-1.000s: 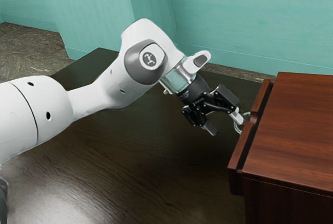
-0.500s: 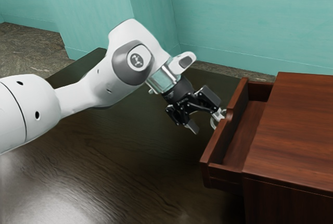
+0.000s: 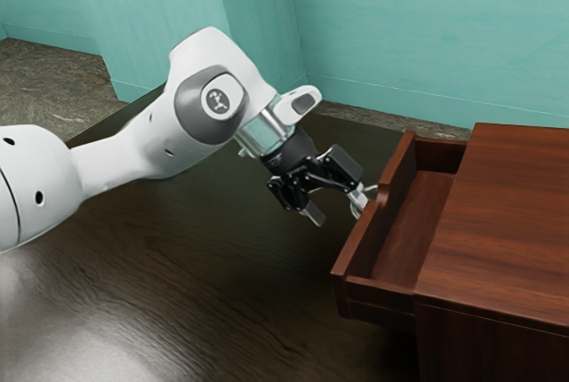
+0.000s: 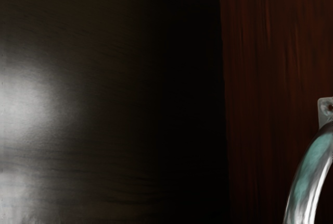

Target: Pull the drawer handle with one arm to open the drawer

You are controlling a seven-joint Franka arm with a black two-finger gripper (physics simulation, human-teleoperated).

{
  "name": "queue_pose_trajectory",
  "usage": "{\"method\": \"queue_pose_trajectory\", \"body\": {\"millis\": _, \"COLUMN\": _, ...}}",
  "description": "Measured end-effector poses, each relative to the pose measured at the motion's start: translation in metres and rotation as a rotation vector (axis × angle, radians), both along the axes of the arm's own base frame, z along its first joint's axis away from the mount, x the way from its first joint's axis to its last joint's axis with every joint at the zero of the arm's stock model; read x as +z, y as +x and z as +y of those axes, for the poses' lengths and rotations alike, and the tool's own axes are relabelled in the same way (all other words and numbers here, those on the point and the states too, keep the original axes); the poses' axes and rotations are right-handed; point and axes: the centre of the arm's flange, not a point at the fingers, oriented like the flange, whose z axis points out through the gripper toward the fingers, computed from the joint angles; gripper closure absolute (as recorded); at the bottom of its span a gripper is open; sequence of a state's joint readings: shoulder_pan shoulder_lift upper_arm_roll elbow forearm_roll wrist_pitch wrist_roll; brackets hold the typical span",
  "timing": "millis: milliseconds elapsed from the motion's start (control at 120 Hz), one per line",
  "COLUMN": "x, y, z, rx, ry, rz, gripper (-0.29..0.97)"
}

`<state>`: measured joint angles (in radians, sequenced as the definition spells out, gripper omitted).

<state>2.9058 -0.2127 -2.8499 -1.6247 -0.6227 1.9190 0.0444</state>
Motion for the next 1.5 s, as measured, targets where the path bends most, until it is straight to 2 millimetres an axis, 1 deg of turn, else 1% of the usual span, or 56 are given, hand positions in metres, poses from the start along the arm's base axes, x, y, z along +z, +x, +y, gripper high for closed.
{"method": "queue_pose_trajectory", "body": {"millis": 467, "x": 0.001, "y": 0.001, "z": 0.010, "rx": -0.001, "ry": 0.063, "rz": -0.020, "gripper": 0.00}}
{"method": "queue_pose_trajectory", "body": {"millis": 1150, "x": 0.007, "y": -0.002, "z": 0.020, "rx": -0.004, "ry": 0.072, "rz": -0.027, "gripper": 0.00}}
{"method": "queue_pose_trajectory", "body": {"millis": 1500, "x": 0.006, "y": -0.004, "z": 0.023, "rx": -0.023, "ry": 0.093, "rz": -0.020, "gripper": 0.00}}
